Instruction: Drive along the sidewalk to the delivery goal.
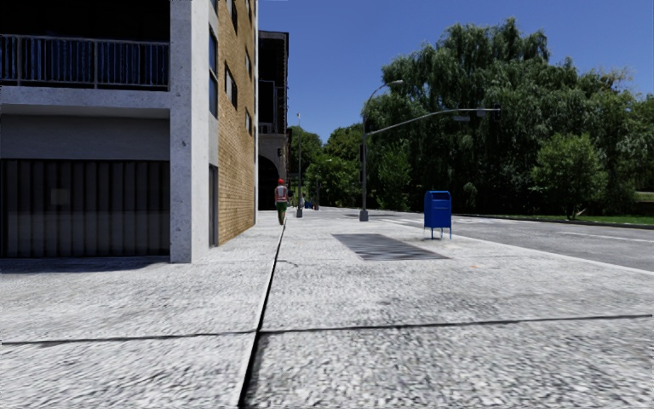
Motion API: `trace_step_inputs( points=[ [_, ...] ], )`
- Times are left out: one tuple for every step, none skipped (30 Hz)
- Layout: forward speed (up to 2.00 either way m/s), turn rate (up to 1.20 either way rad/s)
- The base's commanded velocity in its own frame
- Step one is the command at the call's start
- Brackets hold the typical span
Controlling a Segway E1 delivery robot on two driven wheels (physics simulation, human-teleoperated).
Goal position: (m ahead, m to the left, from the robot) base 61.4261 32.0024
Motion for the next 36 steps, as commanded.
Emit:
trace_step_inputs(
  points=[
    [2.0, 0.0],
    [2.0, 0.0],
    [2.0, 0.0],
    [2.0, 0.0],
    [2.0, 0.0],
    [2.0, 0.0],
    [2.0, 0.0],
    [2.0, 0.0],
    [2.0, 0.0],
    [2.0, 0.0],
    [2.0, 0.0],
    [2.0, 0.0],
    [2.0, 0.0],
    [2.0, 0.0],
    [2.0, 0.0],
    [2.0, 0.0],
    [2.0, 0.0],
    [2.0, 0.0],
    [2.0, 0.0],
    [2.0, 0.0],
    [2.0, 0.0],
    [2.0, 0.0],
    [2.0, 0.0],
    [2.0, 0.0],
    [2.0, 0.0],
    [2.0, 0.0],
    [2.0, 0.0],
    [2.0, 0.0],
    [1.98, 0.0],
    [1.95, 0.0],
    [1.93, 0.0],
    [1.93, 0.0],
    [1.92, 0.0],
    [1.91, 0.0],
    [1.91, 0.0],
    [1.91, 0.0]
  ],
)
